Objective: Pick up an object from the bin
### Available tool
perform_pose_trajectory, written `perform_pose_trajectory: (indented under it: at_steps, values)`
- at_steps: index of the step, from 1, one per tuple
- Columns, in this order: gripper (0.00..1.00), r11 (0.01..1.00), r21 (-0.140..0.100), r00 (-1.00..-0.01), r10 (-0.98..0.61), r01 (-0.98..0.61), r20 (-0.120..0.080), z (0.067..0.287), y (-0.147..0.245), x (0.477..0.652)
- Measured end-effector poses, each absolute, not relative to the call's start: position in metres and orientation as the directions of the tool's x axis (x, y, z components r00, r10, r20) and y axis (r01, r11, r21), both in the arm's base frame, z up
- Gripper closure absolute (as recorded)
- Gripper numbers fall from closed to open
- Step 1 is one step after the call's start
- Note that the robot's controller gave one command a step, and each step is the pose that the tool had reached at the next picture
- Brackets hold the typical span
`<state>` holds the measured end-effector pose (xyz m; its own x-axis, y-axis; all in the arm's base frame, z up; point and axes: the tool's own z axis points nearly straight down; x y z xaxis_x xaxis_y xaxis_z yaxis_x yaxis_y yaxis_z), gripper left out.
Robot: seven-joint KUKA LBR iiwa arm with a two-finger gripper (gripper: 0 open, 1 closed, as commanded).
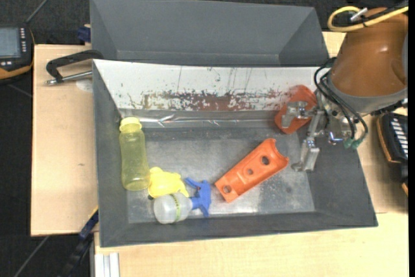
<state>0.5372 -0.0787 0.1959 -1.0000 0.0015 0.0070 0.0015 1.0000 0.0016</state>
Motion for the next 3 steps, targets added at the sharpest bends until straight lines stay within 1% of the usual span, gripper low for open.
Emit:
perform_pose_trajectory:
  at_steps: [1,2,3]
  values:
    - [0.00,1.000,0.001,-1.000,0.000,0.000,-0.002,0.201,-0.078,0.539]
    - [0.00,0.997,0.000,-0.997,-0.078,-0.078,-0.004,0.160,-0.056,0.533]
    - [0.00,0.989,0.001,-0.989,-0.147,-0.147,-0.005,0.086,-0.037,0.524]
